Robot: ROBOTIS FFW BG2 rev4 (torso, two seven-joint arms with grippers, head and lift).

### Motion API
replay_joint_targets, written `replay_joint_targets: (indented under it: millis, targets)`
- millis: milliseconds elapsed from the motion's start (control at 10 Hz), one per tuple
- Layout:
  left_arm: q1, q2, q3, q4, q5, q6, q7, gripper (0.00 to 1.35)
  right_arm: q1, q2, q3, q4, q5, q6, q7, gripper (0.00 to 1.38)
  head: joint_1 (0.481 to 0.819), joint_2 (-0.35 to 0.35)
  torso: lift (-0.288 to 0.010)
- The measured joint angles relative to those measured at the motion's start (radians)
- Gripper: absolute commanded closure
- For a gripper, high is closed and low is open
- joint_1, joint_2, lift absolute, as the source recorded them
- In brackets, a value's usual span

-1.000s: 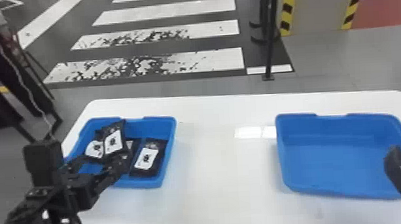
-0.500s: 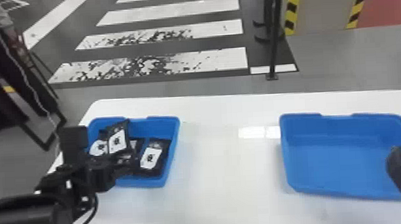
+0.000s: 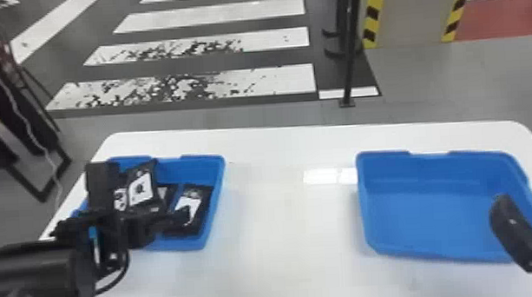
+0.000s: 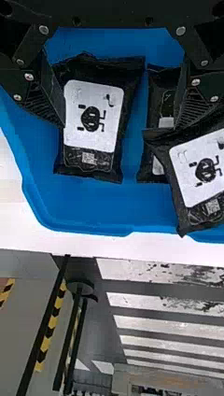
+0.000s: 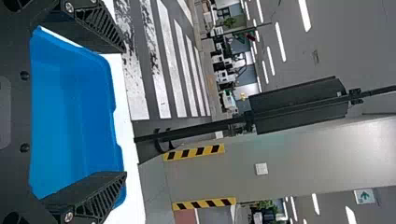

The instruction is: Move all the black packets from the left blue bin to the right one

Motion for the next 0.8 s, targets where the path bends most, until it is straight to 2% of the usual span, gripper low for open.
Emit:
replay_joint_targets:
  millis: [200, 300, 400, 600, 800]
  targets:
    - [-0.034, 0.000, -0.005, 0.072, 0.056, 0.012, -0.022, 0.34, 0.000, 0.000, 0.001, 0.001, -0.002, 0.000, 0.000, 0.09, 0.695, 0.093, -0.150]
    - [-0.049, 0.000, -0.008, 0.100, 0.071, 0.023, -0.028, 0.49, -0.001, 0.000, 0.001, 0.002, -0.003, 0.000, 0.000, 0.09, 0.695, 0.084, -0.150]
    - [-0.063, 0.000, -0.011, 0.124, 0.084, 0.031, -0.036, 0.83, -0.001, 0.000, 0.001, 0.003, -0.004, 0.000, 0.000, 0.09, 0.695, 0.077, -0.150]
    - [-0.069, -0.001, -0.011, 0.138, 0.091, 0.035, -0.038, 1.24, -0.001, 0.000, 0.001, 0.006, -0.013, 0.000, 0.000, 0.09, 0.695, 0.071, -0.150]
    - [-0.055, -0.013, 0.014, 0.137, 0.081, 0.011, -0.031, 1.20, 0.000, -0.001, 0.002, 0.008, -0.022, 0.000, 0.001, 0.09, 0.695, 0.083, -0.150]
